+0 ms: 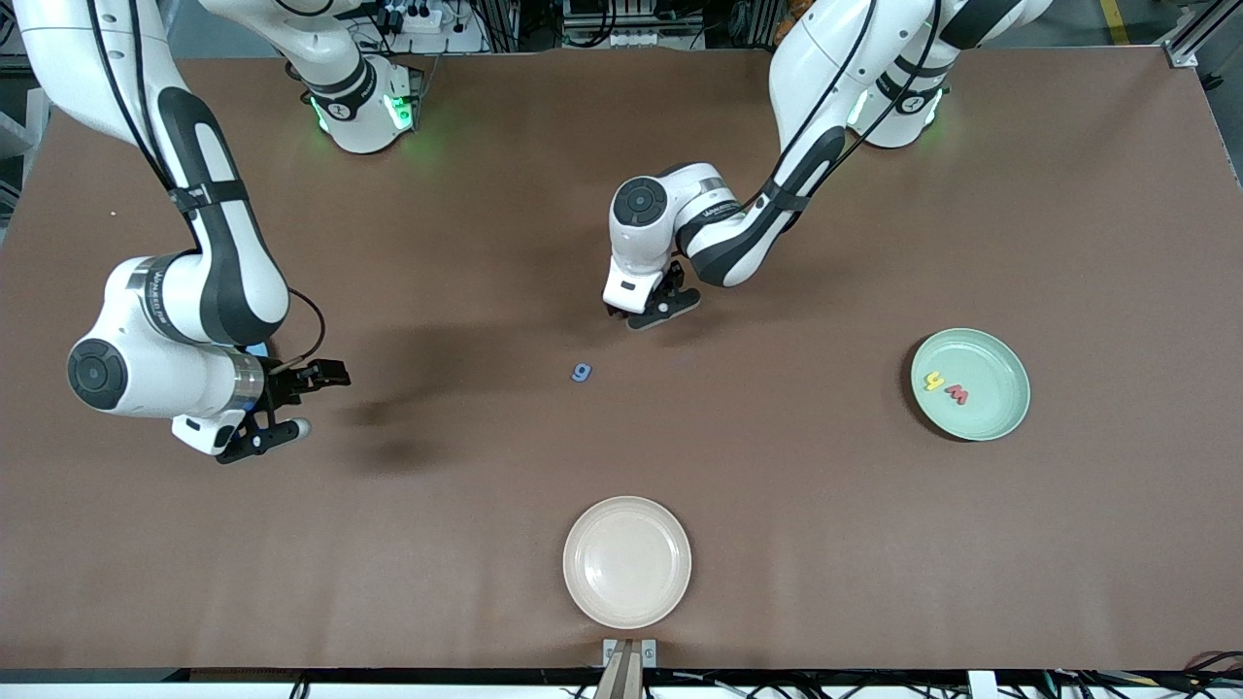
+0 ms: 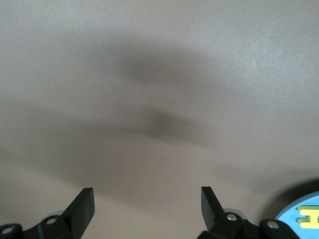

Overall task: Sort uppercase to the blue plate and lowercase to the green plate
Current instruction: 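Lower the left gripper and grasp the blue m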

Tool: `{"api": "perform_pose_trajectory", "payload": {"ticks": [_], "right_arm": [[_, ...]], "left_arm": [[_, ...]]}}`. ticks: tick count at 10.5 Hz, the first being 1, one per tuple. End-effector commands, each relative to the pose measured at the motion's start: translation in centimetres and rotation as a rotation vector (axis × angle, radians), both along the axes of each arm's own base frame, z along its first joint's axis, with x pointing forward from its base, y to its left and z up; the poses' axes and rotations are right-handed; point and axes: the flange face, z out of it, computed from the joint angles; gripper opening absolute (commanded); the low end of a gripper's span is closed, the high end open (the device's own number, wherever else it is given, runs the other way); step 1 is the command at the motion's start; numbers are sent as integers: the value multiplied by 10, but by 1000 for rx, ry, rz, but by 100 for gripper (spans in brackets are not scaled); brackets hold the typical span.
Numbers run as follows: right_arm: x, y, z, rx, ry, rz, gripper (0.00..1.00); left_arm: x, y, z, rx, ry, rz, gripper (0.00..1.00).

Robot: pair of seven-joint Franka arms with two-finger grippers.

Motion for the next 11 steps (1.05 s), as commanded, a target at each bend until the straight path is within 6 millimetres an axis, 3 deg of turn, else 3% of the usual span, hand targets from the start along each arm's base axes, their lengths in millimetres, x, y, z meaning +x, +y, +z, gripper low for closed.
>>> {"api": "perform_pose_trajectory", "payload": {"ticks": [1,4,6,8,10,11], "right_arm": [[-1,3,3,10,9,-6,97],[-1,3,3,9,10,-9,97],[-2,3,2,9,12,-15,100],[-2,3,2,8,17,-13,100],[-2,2,4,8,15,-13,100],[-1,4,5,9,12,-10,100]], "left_arm": [[-8,-10,0,10,-31,34,79],[-12,-9,-2,16,-27,73,77],[-11,-9,2,15,-32,76,49],[-6,-5,2,16,-32,85,0],[0,-4,6,10,-39,91,0],[14,3,20,-1,-57,100,0]]}}
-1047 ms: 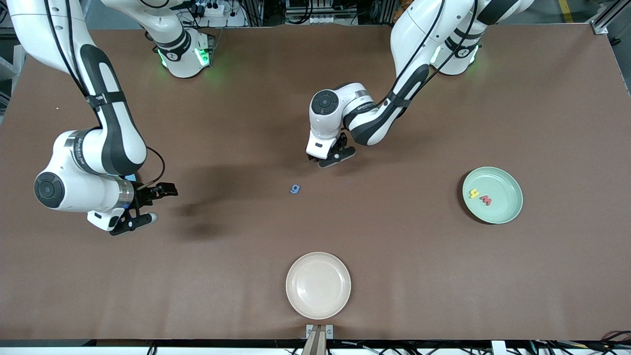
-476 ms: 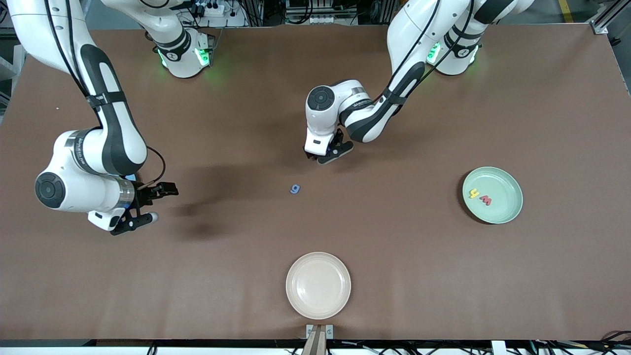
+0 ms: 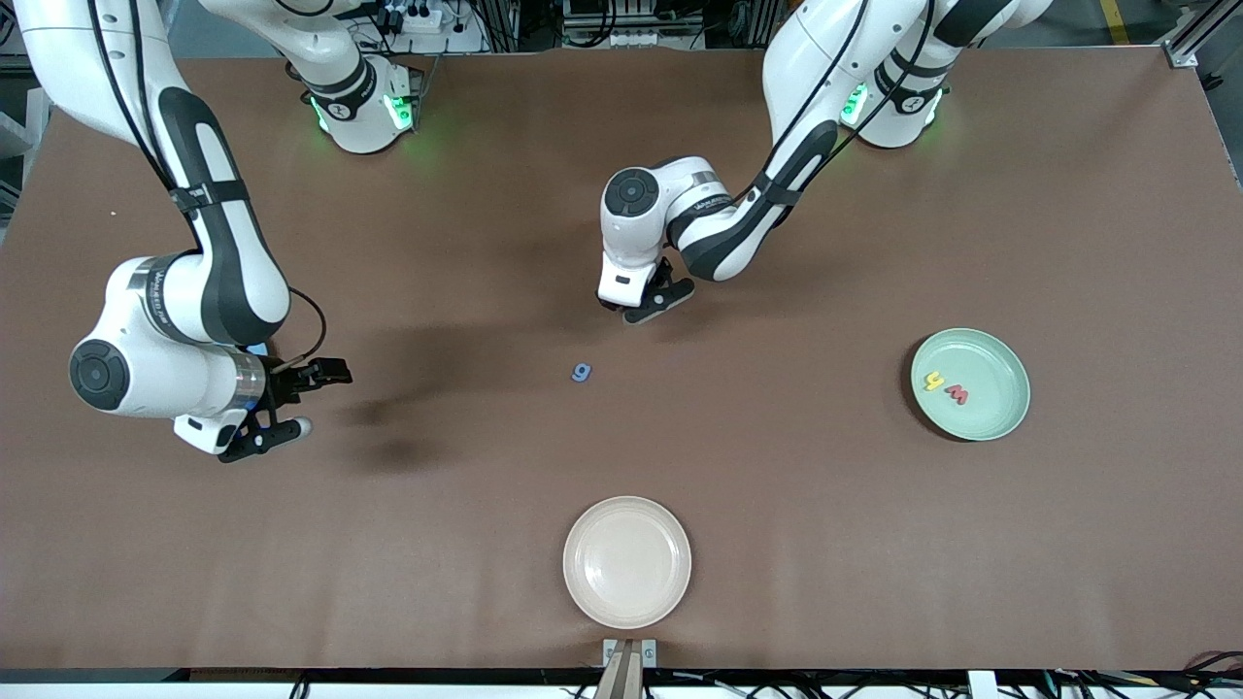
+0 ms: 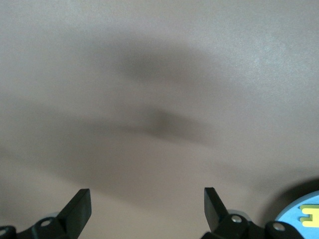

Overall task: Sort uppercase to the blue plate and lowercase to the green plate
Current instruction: 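Lower the left gripper and grasp the blue m, then carry the blue m to the green plate while the right gripper reaches letters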

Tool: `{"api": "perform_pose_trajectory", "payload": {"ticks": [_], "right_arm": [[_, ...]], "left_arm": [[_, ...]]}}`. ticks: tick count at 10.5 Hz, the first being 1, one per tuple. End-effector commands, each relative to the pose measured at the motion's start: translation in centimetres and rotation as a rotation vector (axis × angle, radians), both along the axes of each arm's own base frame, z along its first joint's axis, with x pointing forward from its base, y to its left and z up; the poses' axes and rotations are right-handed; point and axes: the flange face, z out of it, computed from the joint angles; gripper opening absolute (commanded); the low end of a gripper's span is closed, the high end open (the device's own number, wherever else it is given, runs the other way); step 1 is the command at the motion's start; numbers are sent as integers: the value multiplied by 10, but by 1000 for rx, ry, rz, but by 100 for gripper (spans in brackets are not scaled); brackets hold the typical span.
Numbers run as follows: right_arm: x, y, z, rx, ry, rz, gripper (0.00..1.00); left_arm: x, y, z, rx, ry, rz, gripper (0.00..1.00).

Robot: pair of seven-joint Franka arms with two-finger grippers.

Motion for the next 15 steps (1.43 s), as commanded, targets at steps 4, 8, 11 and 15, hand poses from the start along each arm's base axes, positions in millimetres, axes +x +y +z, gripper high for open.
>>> {"api": "perform_pose_trajectory", "payload": {"ticks": [4,8,11,15], "right_arm": [[0,3,9,15,-3,14,100],[-1,17,22,39,-14,105,100],[-8,64,54,5,75,1,100],[-38,160,91,-38,100,-139,100]], "left_arm": [[84,65,115,61,-115,-53,0],[152,151,195,86,-99,-227,0],[190,216,254,79,-48,-324,0],[220,350,254,88,91,-509,0]]}}
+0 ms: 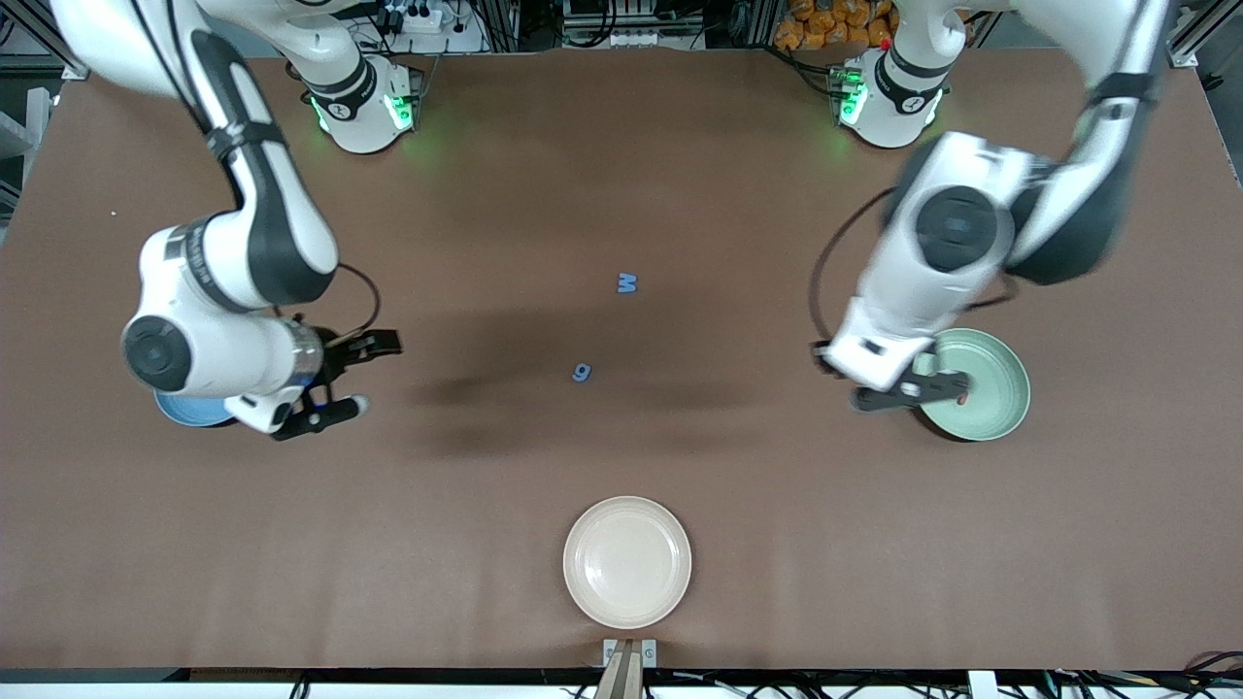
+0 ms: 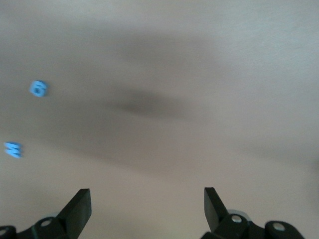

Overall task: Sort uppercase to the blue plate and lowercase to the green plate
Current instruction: 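Carry the blue m to the green plate while the right gripper reaches letters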

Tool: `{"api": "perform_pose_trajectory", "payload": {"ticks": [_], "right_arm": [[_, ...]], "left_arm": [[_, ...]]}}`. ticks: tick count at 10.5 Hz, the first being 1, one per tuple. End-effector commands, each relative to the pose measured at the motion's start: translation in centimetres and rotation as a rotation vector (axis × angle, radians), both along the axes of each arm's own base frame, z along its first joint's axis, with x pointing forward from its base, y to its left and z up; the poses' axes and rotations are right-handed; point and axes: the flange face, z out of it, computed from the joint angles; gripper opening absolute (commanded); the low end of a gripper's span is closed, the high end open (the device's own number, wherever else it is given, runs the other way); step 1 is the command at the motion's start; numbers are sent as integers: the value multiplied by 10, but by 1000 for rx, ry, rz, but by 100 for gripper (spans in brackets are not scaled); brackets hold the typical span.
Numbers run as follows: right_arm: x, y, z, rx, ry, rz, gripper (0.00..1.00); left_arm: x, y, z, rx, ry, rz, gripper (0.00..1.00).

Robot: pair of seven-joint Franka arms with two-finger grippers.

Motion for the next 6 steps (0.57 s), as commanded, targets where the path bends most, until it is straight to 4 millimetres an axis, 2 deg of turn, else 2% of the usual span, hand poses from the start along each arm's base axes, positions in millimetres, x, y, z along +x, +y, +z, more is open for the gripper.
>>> {"api": "perform_pose_trajectory", "payload": {"ticks": [1,2,4,6], "right_arm": [[-24,52,19,-20,21,-74,100],[-36,81,18,-42,39,-118,100],[-65,146,18,-81,44,-215,100],[-97,209,7,-127,39,-350,100]], "left_arm": [[2,65,-19,-10,92,-64,0],[0,98,-33,-14,117,-82,0],[-16,132,-61,-31,89,-96,0],[-21,173,-84,-54,81,-123,0]]}}
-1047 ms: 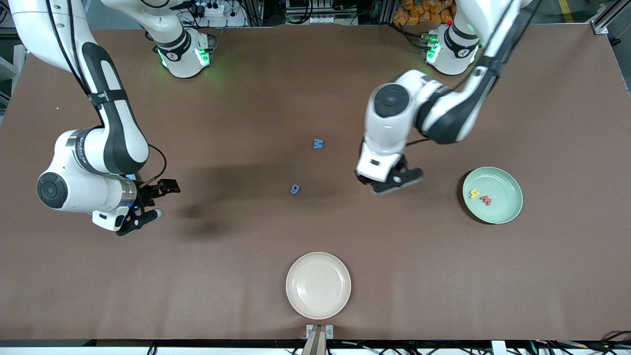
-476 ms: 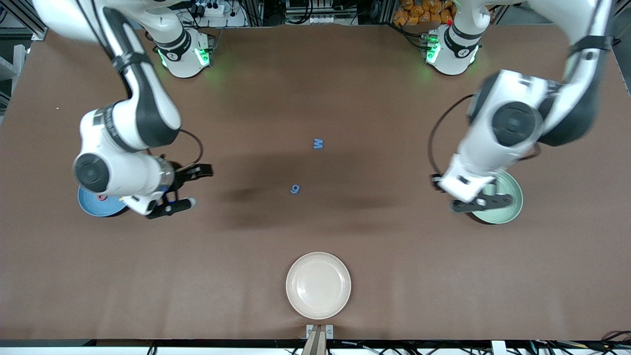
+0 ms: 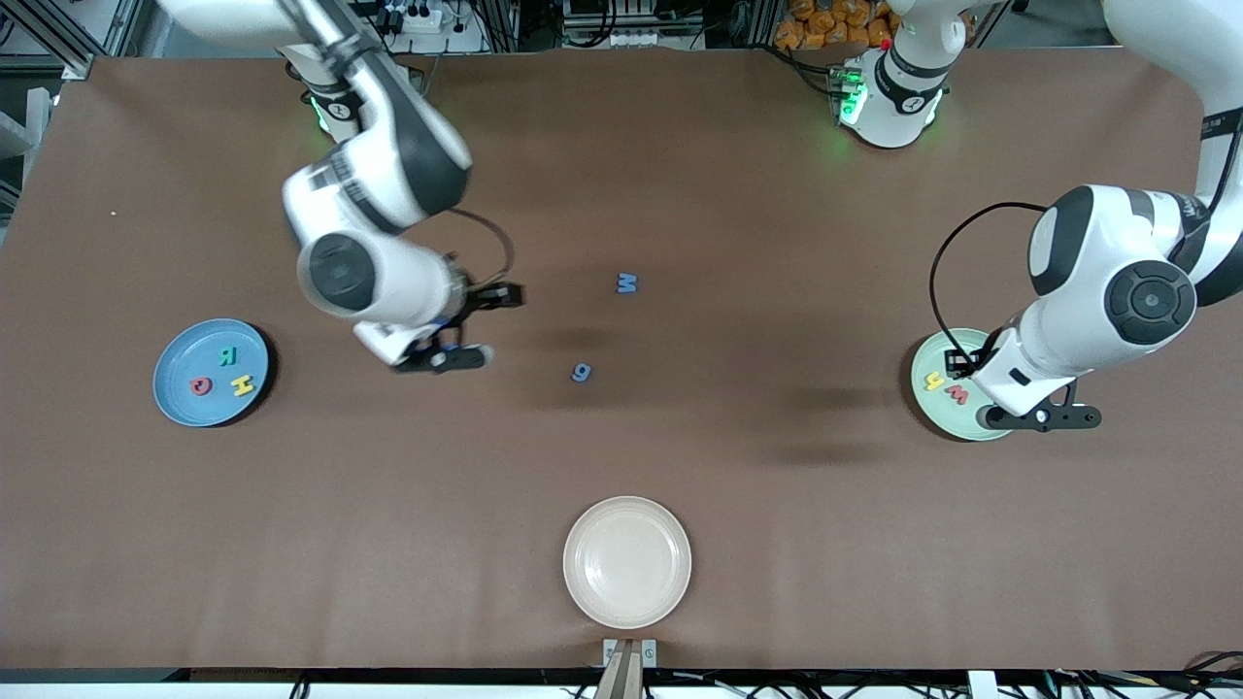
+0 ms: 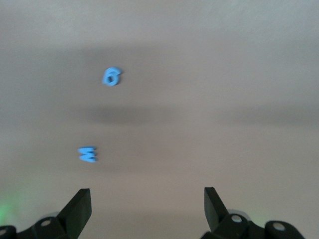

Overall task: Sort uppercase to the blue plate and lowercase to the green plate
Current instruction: 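Carry the blue m to the green plate while the right gripper reaches letters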

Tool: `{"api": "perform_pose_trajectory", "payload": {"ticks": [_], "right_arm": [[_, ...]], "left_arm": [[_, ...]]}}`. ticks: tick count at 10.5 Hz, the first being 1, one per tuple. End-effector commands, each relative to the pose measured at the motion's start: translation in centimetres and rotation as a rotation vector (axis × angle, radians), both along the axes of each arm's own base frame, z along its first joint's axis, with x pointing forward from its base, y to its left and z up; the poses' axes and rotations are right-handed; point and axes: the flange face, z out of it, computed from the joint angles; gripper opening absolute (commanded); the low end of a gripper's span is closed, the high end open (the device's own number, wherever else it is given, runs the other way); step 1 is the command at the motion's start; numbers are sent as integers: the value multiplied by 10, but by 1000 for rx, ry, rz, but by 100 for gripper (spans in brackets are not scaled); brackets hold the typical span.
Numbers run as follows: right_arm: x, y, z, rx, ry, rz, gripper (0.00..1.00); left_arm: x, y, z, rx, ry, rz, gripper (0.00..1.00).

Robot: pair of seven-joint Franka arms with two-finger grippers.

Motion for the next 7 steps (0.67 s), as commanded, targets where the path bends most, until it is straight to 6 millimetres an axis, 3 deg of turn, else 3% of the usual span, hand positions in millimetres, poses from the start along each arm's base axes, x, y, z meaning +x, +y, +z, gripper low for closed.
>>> {"api": "perform_pose_trajectory", "payload": {"ticks": [1,2,4,7], "right_arm": [[-37,57,-16,-43,-10,-177,100],[-54,74,-29,-43,-27,-220,100],[-87,99,-63,-49,-95,-269,100],[-141,140,-102,-85,-202,-280,100]], "left_arm": [[-22,31,-15,-41,10,-22,0],[-22,49,-29,-54,24,9,0],[-23,61,-56,-76,49,25,0],[-23,68,-86,-99,40,34,0]]}}
